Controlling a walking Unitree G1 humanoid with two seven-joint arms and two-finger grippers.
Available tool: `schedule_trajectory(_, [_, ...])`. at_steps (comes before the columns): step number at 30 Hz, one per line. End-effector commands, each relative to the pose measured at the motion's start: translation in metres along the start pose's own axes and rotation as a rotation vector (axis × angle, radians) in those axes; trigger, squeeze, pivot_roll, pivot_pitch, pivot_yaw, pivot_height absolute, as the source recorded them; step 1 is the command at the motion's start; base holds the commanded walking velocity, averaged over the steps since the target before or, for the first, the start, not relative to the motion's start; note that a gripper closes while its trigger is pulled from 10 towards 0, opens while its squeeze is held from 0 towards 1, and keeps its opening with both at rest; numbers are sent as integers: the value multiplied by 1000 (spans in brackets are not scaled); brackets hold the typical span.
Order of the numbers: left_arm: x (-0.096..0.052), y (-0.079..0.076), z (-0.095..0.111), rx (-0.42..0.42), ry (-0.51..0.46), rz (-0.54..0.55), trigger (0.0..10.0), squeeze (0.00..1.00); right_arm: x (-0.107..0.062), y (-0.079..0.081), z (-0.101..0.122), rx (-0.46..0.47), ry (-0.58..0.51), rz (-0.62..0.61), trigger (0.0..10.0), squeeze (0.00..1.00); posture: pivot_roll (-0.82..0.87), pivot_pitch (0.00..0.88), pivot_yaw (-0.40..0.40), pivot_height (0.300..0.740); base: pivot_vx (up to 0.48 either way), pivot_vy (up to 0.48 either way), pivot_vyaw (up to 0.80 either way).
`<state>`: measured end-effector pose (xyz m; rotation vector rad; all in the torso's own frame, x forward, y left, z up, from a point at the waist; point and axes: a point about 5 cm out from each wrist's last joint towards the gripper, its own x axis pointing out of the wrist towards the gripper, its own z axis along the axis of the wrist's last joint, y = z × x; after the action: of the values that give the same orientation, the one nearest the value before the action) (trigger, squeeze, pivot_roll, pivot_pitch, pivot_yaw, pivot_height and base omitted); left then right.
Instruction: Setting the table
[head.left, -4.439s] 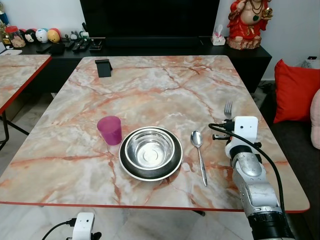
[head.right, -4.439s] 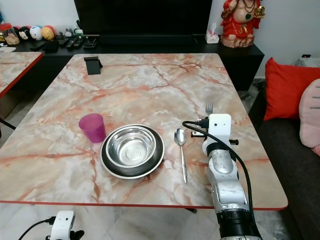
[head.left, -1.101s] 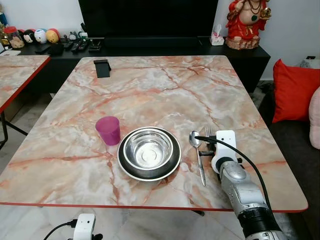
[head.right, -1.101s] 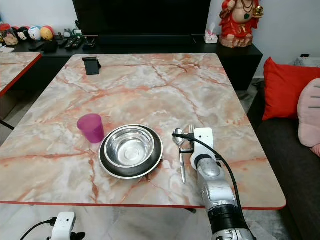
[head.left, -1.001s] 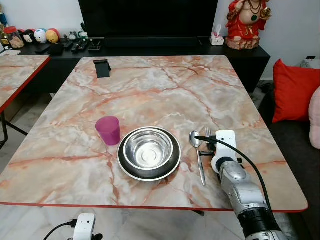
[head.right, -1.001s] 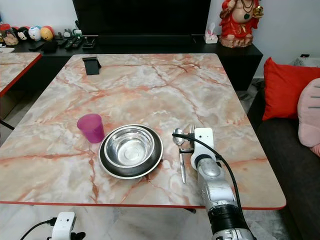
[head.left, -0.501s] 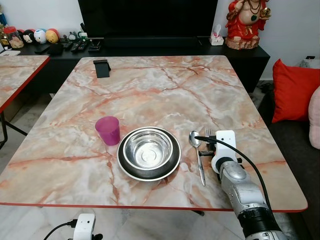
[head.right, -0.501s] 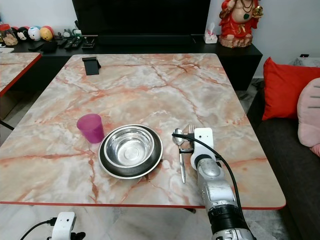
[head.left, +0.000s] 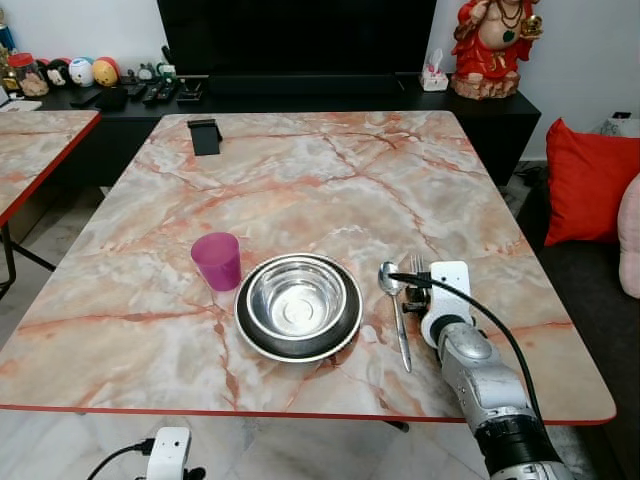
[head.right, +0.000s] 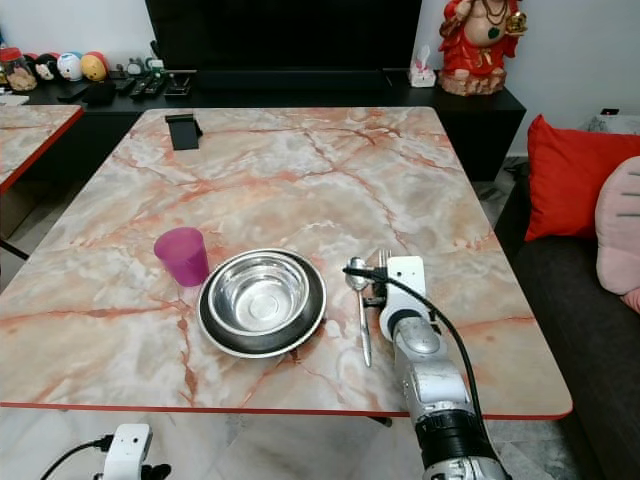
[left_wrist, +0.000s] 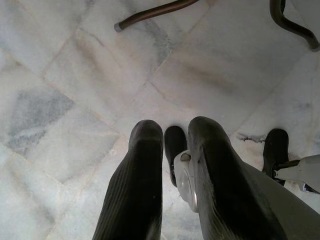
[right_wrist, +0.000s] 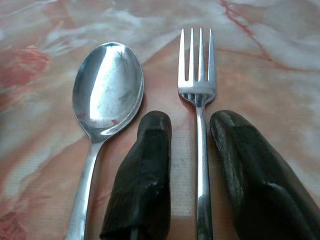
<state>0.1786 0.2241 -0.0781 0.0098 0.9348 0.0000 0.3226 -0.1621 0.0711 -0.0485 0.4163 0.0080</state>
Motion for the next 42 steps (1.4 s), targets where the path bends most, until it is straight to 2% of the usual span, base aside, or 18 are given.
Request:
schedule_trajectory(1, [-1,1,-3,3,14,2,10000,0,0,-3,-4,4,19,-25,10000,553,21,0,22,740,0,0,0])
schedule_trajectory(2, [-1,1,-3,3,14,2,10000,0,0,-3,-4,1,17,-25,10000,0,21,0,22,740,0,0,0])
schedule_trajectory(18, [-1,1,-3,0,14,0,10000,0,-5,-8,15,26,-109,-54,10000,0,17,0,24,740,0,0,0])
schedule_trajectory(23, [-1,1,-3,1,14,-1,10000,0,-7,-5,22,40,-154,-36,10000,0,16,0,25,740,0,0,0])
schedule_trajectory(26, [-1,1,-3,2,13,0,10000,0,-11,-2,43,78,-319,-18,10000,0,17,0,25,740,0,0,0])
schedule_trajectory(30, [-1,1,-2,2,12,2,10000,0,-16,-2,52,80,-404,-11,10000,0,15,0,24,740,0,0,0])
schedule_trajectory(32, [-1,2,-2,1,7,6,10000,0,-20,-4,58,122,-475,-20,10000,0,13,0,26,740,0,0,0])
schedule_trajectory(34, [-1,2,-2,-1,2,10,10000,0,-25,-8,61,93,-545,-52,10000,0,6,0,31,740,0,0,0])
schedule_trajectory(42, [-1,3,-3,4,5,13,10000,0,-46,-33,60,66,-659,-149,10000,0,-13,0,34,740,0,0,0])
